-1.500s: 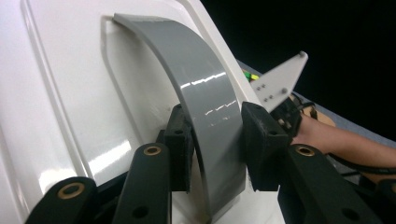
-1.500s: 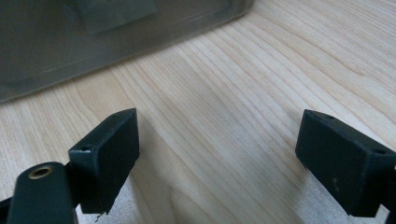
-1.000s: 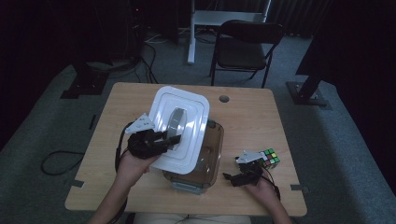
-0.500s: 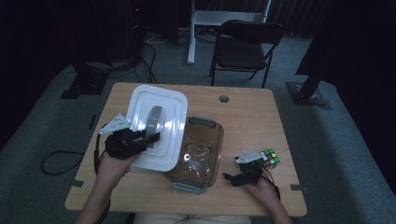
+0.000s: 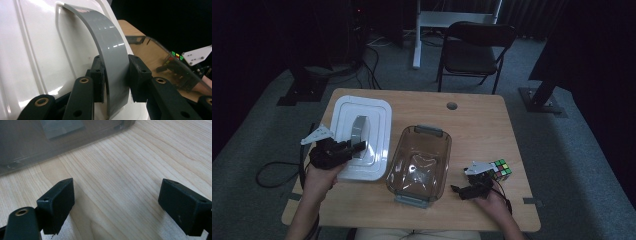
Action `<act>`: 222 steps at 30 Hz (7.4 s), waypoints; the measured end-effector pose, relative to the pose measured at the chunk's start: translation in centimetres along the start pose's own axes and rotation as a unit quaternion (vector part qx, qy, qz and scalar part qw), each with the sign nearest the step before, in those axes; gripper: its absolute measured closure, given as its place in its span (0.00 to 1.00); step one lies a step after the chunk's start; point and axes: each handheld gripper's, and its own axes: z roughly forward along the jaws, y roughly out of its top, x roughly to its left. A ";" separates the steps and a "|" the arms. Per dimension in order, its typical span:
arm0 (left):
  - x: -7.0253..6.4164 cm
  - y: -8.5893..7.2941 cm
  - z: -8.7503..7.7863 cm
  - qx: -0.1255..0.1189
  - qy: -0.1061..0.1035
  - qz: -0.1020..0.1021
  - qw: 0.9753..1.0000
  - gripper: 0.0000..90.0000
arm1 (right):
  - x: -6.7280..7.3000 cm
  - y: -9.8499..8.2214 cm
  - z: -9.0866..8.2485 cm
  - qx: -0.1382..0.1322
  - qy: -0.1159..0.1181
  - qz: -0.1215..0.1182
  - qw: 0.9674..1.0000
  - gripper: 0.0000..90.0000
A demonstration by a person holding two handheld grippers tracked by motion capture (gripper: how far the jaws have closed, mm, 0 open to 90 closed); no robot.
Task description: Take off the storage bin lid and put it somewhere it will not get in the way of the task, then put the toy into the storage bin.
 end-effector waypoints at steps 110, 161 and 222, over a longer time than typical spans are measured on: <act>-2.0 -5.8 12.4 0.162 0.064 0.064 0.983 0.01 | -1.0 5.7 1.4 0.006 -0.084 0.087 0.993 0.16; 4.8 -8.6 2.1 0.112 0.145 0.023 0.983 0.01 | -5.4 -1.9 -9.3 -0.053 -0.159 0.153 0.974 0.12; 7.4 -13.3 0.9 0.156 0.220 0.012 0.963 0.01 | -6.1 -3.2 -8.1 0.000 -0.152 0.171 0.973 0.37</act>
